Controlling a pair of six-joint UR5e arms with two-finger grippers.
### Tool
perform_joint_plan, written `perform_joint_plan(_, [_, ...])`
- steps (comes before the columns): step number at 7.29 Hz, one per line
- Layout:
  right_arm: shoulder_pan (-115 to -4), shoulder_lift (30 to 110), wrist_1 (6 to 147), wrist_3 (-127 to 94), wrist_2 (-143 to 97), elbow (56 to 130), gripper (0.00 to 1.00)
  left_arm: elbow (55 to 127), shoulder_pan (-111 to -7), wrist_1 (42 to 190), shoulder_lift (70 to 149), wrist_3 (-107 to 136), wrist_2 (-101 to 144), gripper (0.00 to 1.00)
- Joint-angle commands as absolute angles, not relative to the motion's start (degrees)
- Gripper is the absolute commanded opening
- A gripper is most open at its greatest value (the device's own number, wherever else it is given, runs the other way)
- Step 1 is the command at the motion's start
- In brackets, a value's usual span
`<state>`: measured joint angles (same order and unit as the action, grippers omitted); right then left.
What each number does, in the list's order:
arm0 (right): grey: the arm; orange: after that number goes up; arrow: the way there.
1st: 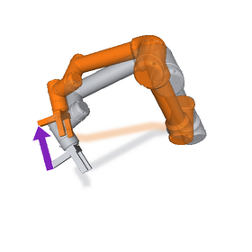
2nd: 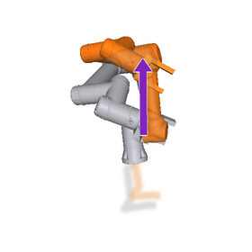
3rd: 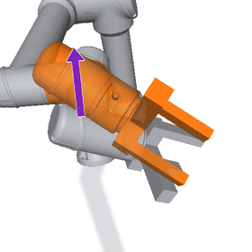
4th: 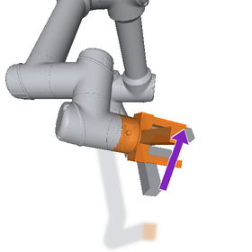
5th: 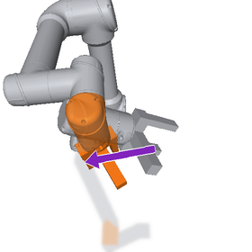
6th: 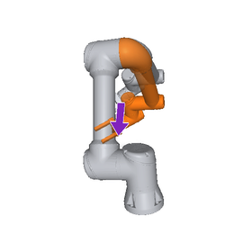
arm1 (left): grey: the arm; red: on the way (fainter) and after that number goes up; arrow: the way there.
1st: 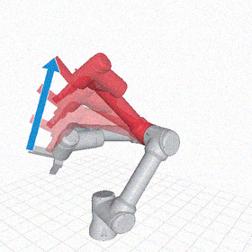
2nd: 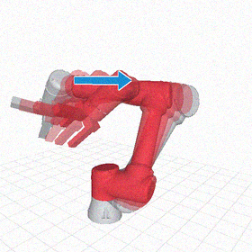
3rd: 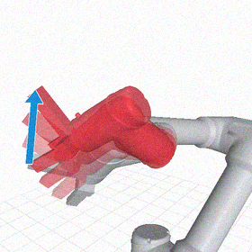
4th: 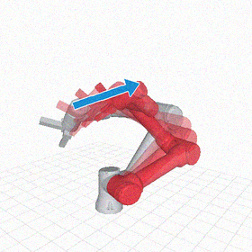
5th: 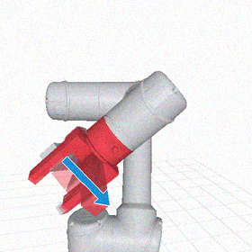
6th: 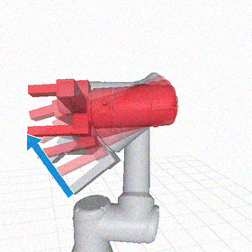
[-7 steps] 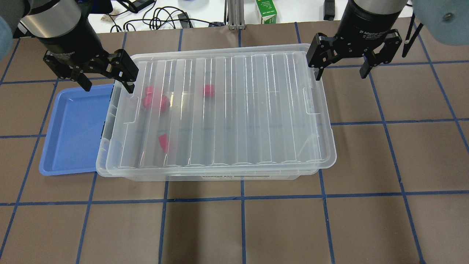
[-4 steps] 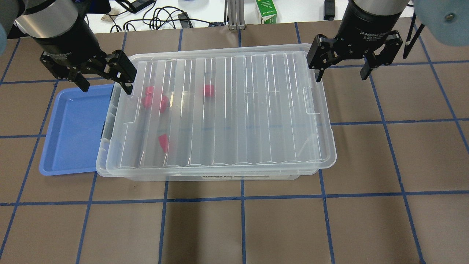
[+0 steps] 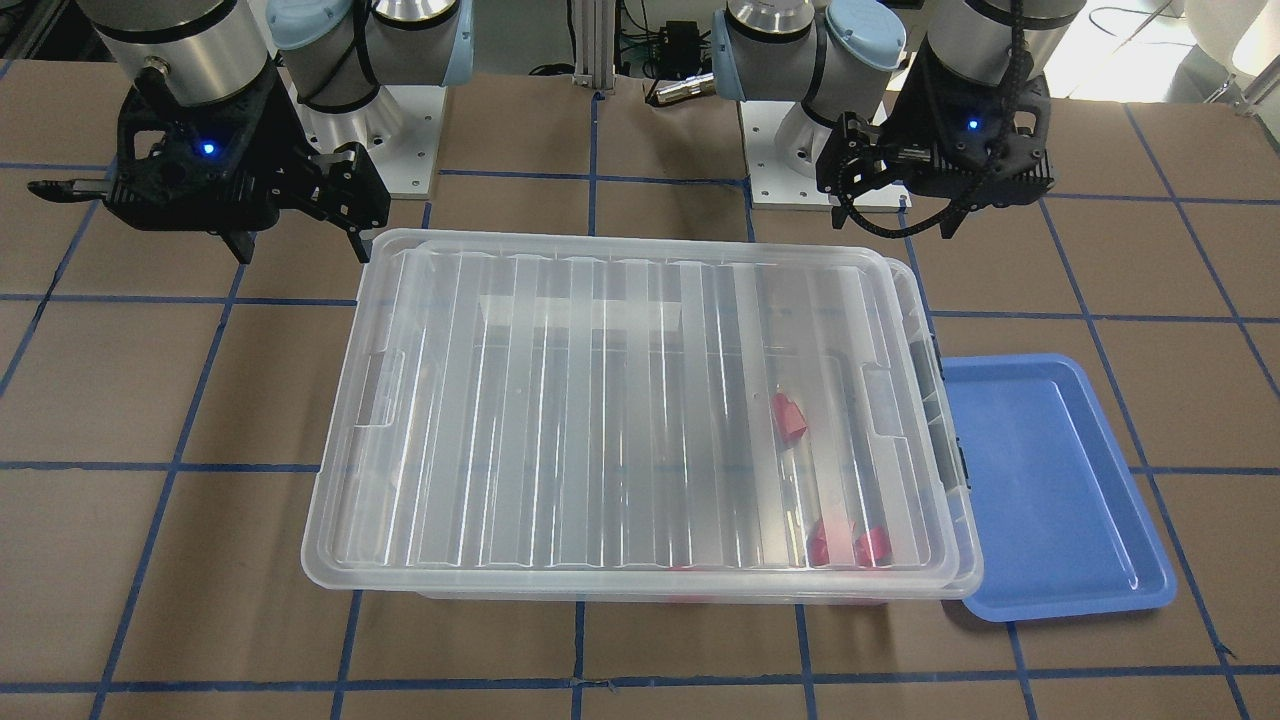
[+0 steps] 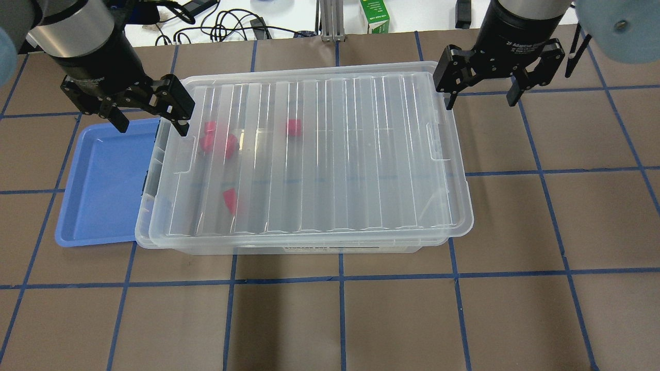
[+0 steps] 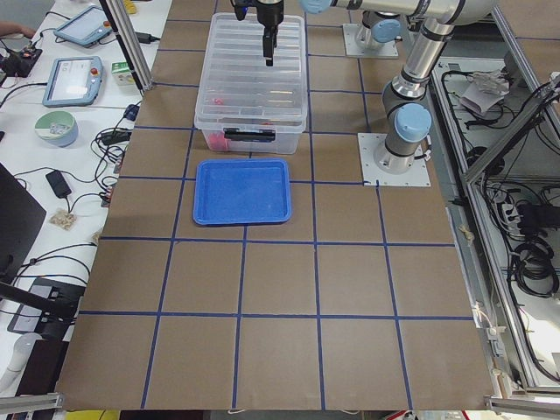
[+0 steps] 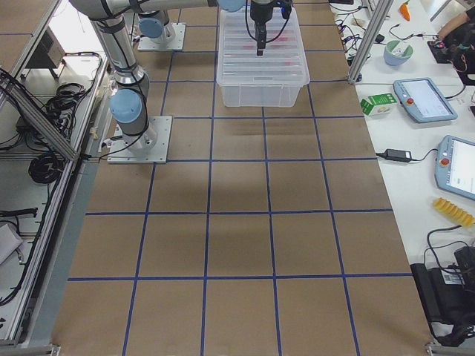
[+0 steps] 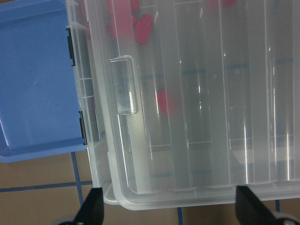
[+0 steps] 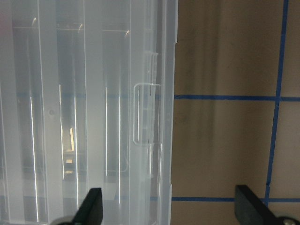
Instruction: Place red block in blue tray from box
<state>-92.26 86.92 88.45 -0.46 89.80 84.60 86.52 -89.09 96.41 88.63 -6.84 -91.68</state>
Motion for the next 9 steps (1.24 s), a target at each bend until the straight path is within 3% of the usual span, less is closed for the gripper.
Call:
perform_joint_plan(1, [-92.2,83.4,97.6,-0.3,90.3,91.0,1.0,86.0,-89.1,96.3,88.7,-6.9,-91.4,1.0])
perform_joint_plan(4, [-91.6,81.1,109.2,1.2,90.3,99.0,1.0,86.3,-89.1,96.3,88.6,-6.8,-91.4,1.0])
perform_joint_plan(9, [-87.2,80.8,109.3,5.4,91.7,101.0,1.0,86.7,-89.3,96.2,88.6,-6.2,-91.2,1.0])
